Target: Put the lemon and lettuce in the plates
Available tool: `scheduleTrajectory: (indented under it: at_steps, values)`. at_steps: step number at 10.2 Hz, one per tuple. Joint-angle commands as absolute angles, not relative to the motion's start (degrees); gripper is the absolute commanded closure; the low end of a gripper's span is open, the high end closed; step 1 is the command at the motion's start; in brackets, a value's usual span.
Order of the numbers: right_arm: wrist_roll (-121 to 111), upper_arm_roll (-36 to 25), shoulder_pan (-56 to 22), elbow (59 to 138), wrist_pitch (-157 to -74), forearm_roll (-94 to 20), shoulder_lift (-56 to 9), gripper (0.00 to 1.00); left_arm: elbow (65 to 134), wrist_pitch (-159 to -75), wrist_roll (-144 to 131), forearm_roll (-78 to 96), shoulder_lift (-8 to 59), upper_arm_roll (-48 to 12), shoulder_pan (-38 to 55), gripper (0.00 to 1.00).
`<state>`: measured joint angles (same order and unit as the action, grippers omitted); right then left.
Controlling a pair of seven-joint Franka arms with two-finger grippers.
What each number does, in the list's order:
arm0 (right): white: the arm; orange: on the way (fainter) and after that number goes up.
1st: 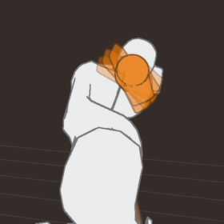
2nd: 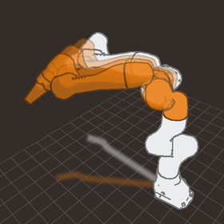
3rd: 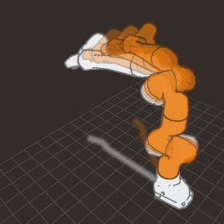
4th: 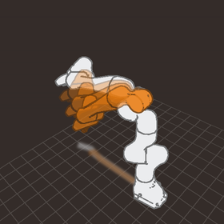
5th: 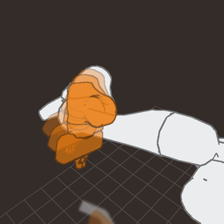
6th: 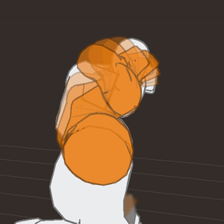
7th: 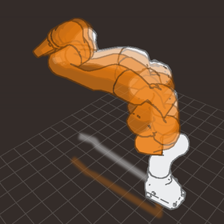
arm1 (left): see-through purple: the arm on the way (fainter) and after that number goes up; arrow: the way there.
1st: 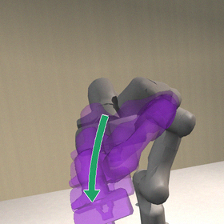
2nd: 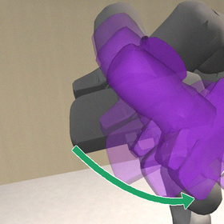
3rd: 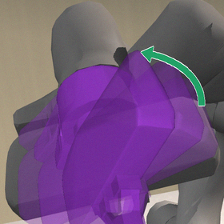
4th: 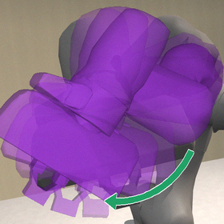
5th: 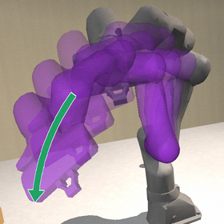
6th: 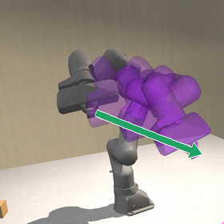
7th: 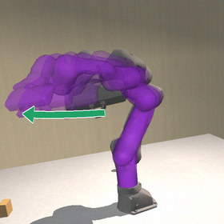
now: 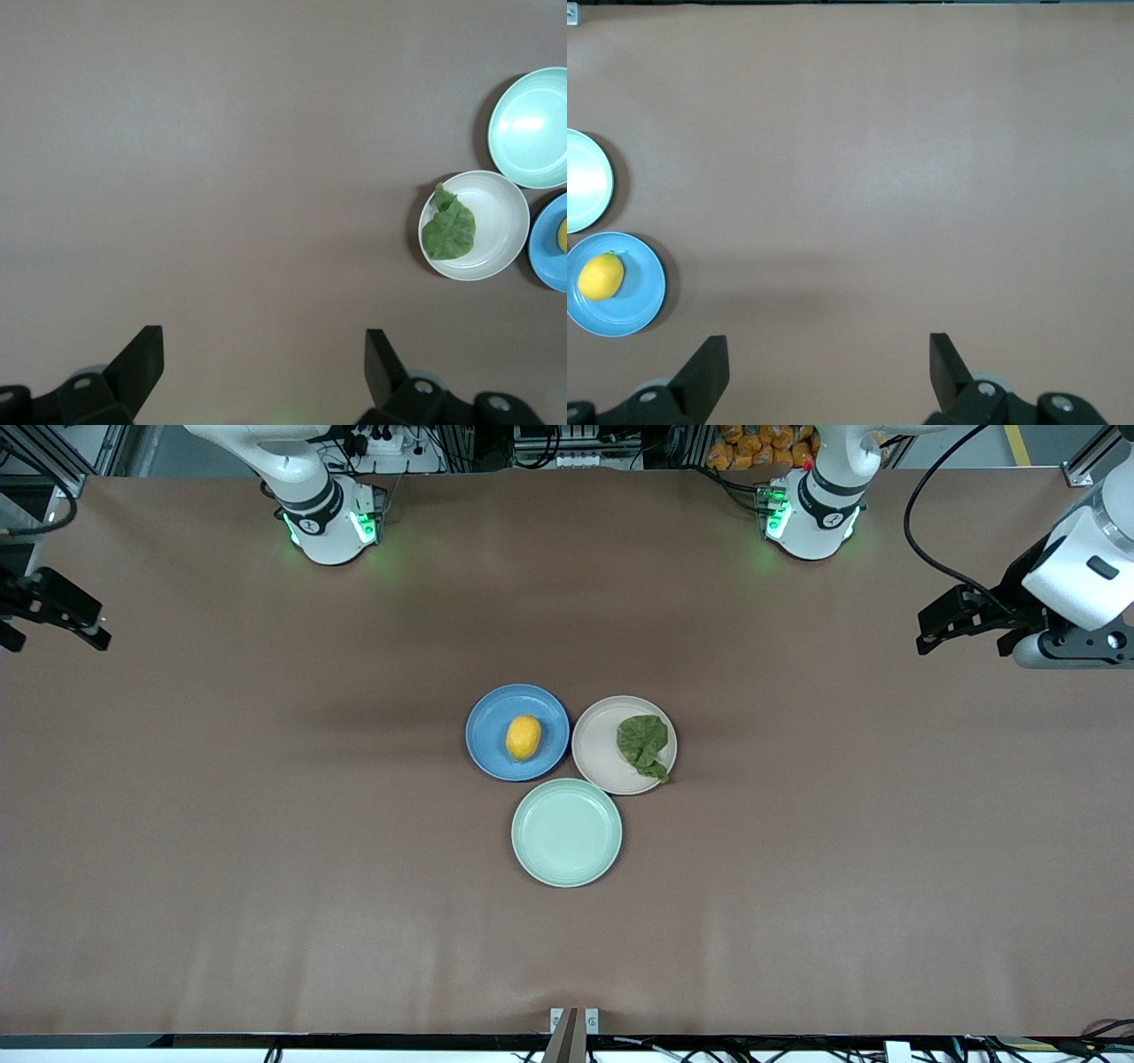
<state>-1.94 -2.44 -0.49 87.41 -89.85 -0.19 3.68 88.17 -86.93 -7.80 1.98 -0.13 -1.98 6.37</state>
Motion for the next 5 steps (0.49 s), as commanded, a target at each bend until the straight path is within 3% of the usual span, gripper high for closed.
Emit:
scheduleTrajectory:
  at_steps: [1, 5]
  values:
    - [-3.1, -2.5, 0.3, 84.3, -88.7, -0.4, 2.2, 0.0, 92.6, -88.0, -6.2, 3.7, -3.5, -3.0, 3.4, 0.0]
    - [-2.6, -2.5, 0.7, 84.3, -86.5, -0.5, 2.1, 0.0, 97.4, -92.4, -5.8, 2.8, -6.9, -3.6, 3.3, 0.0]
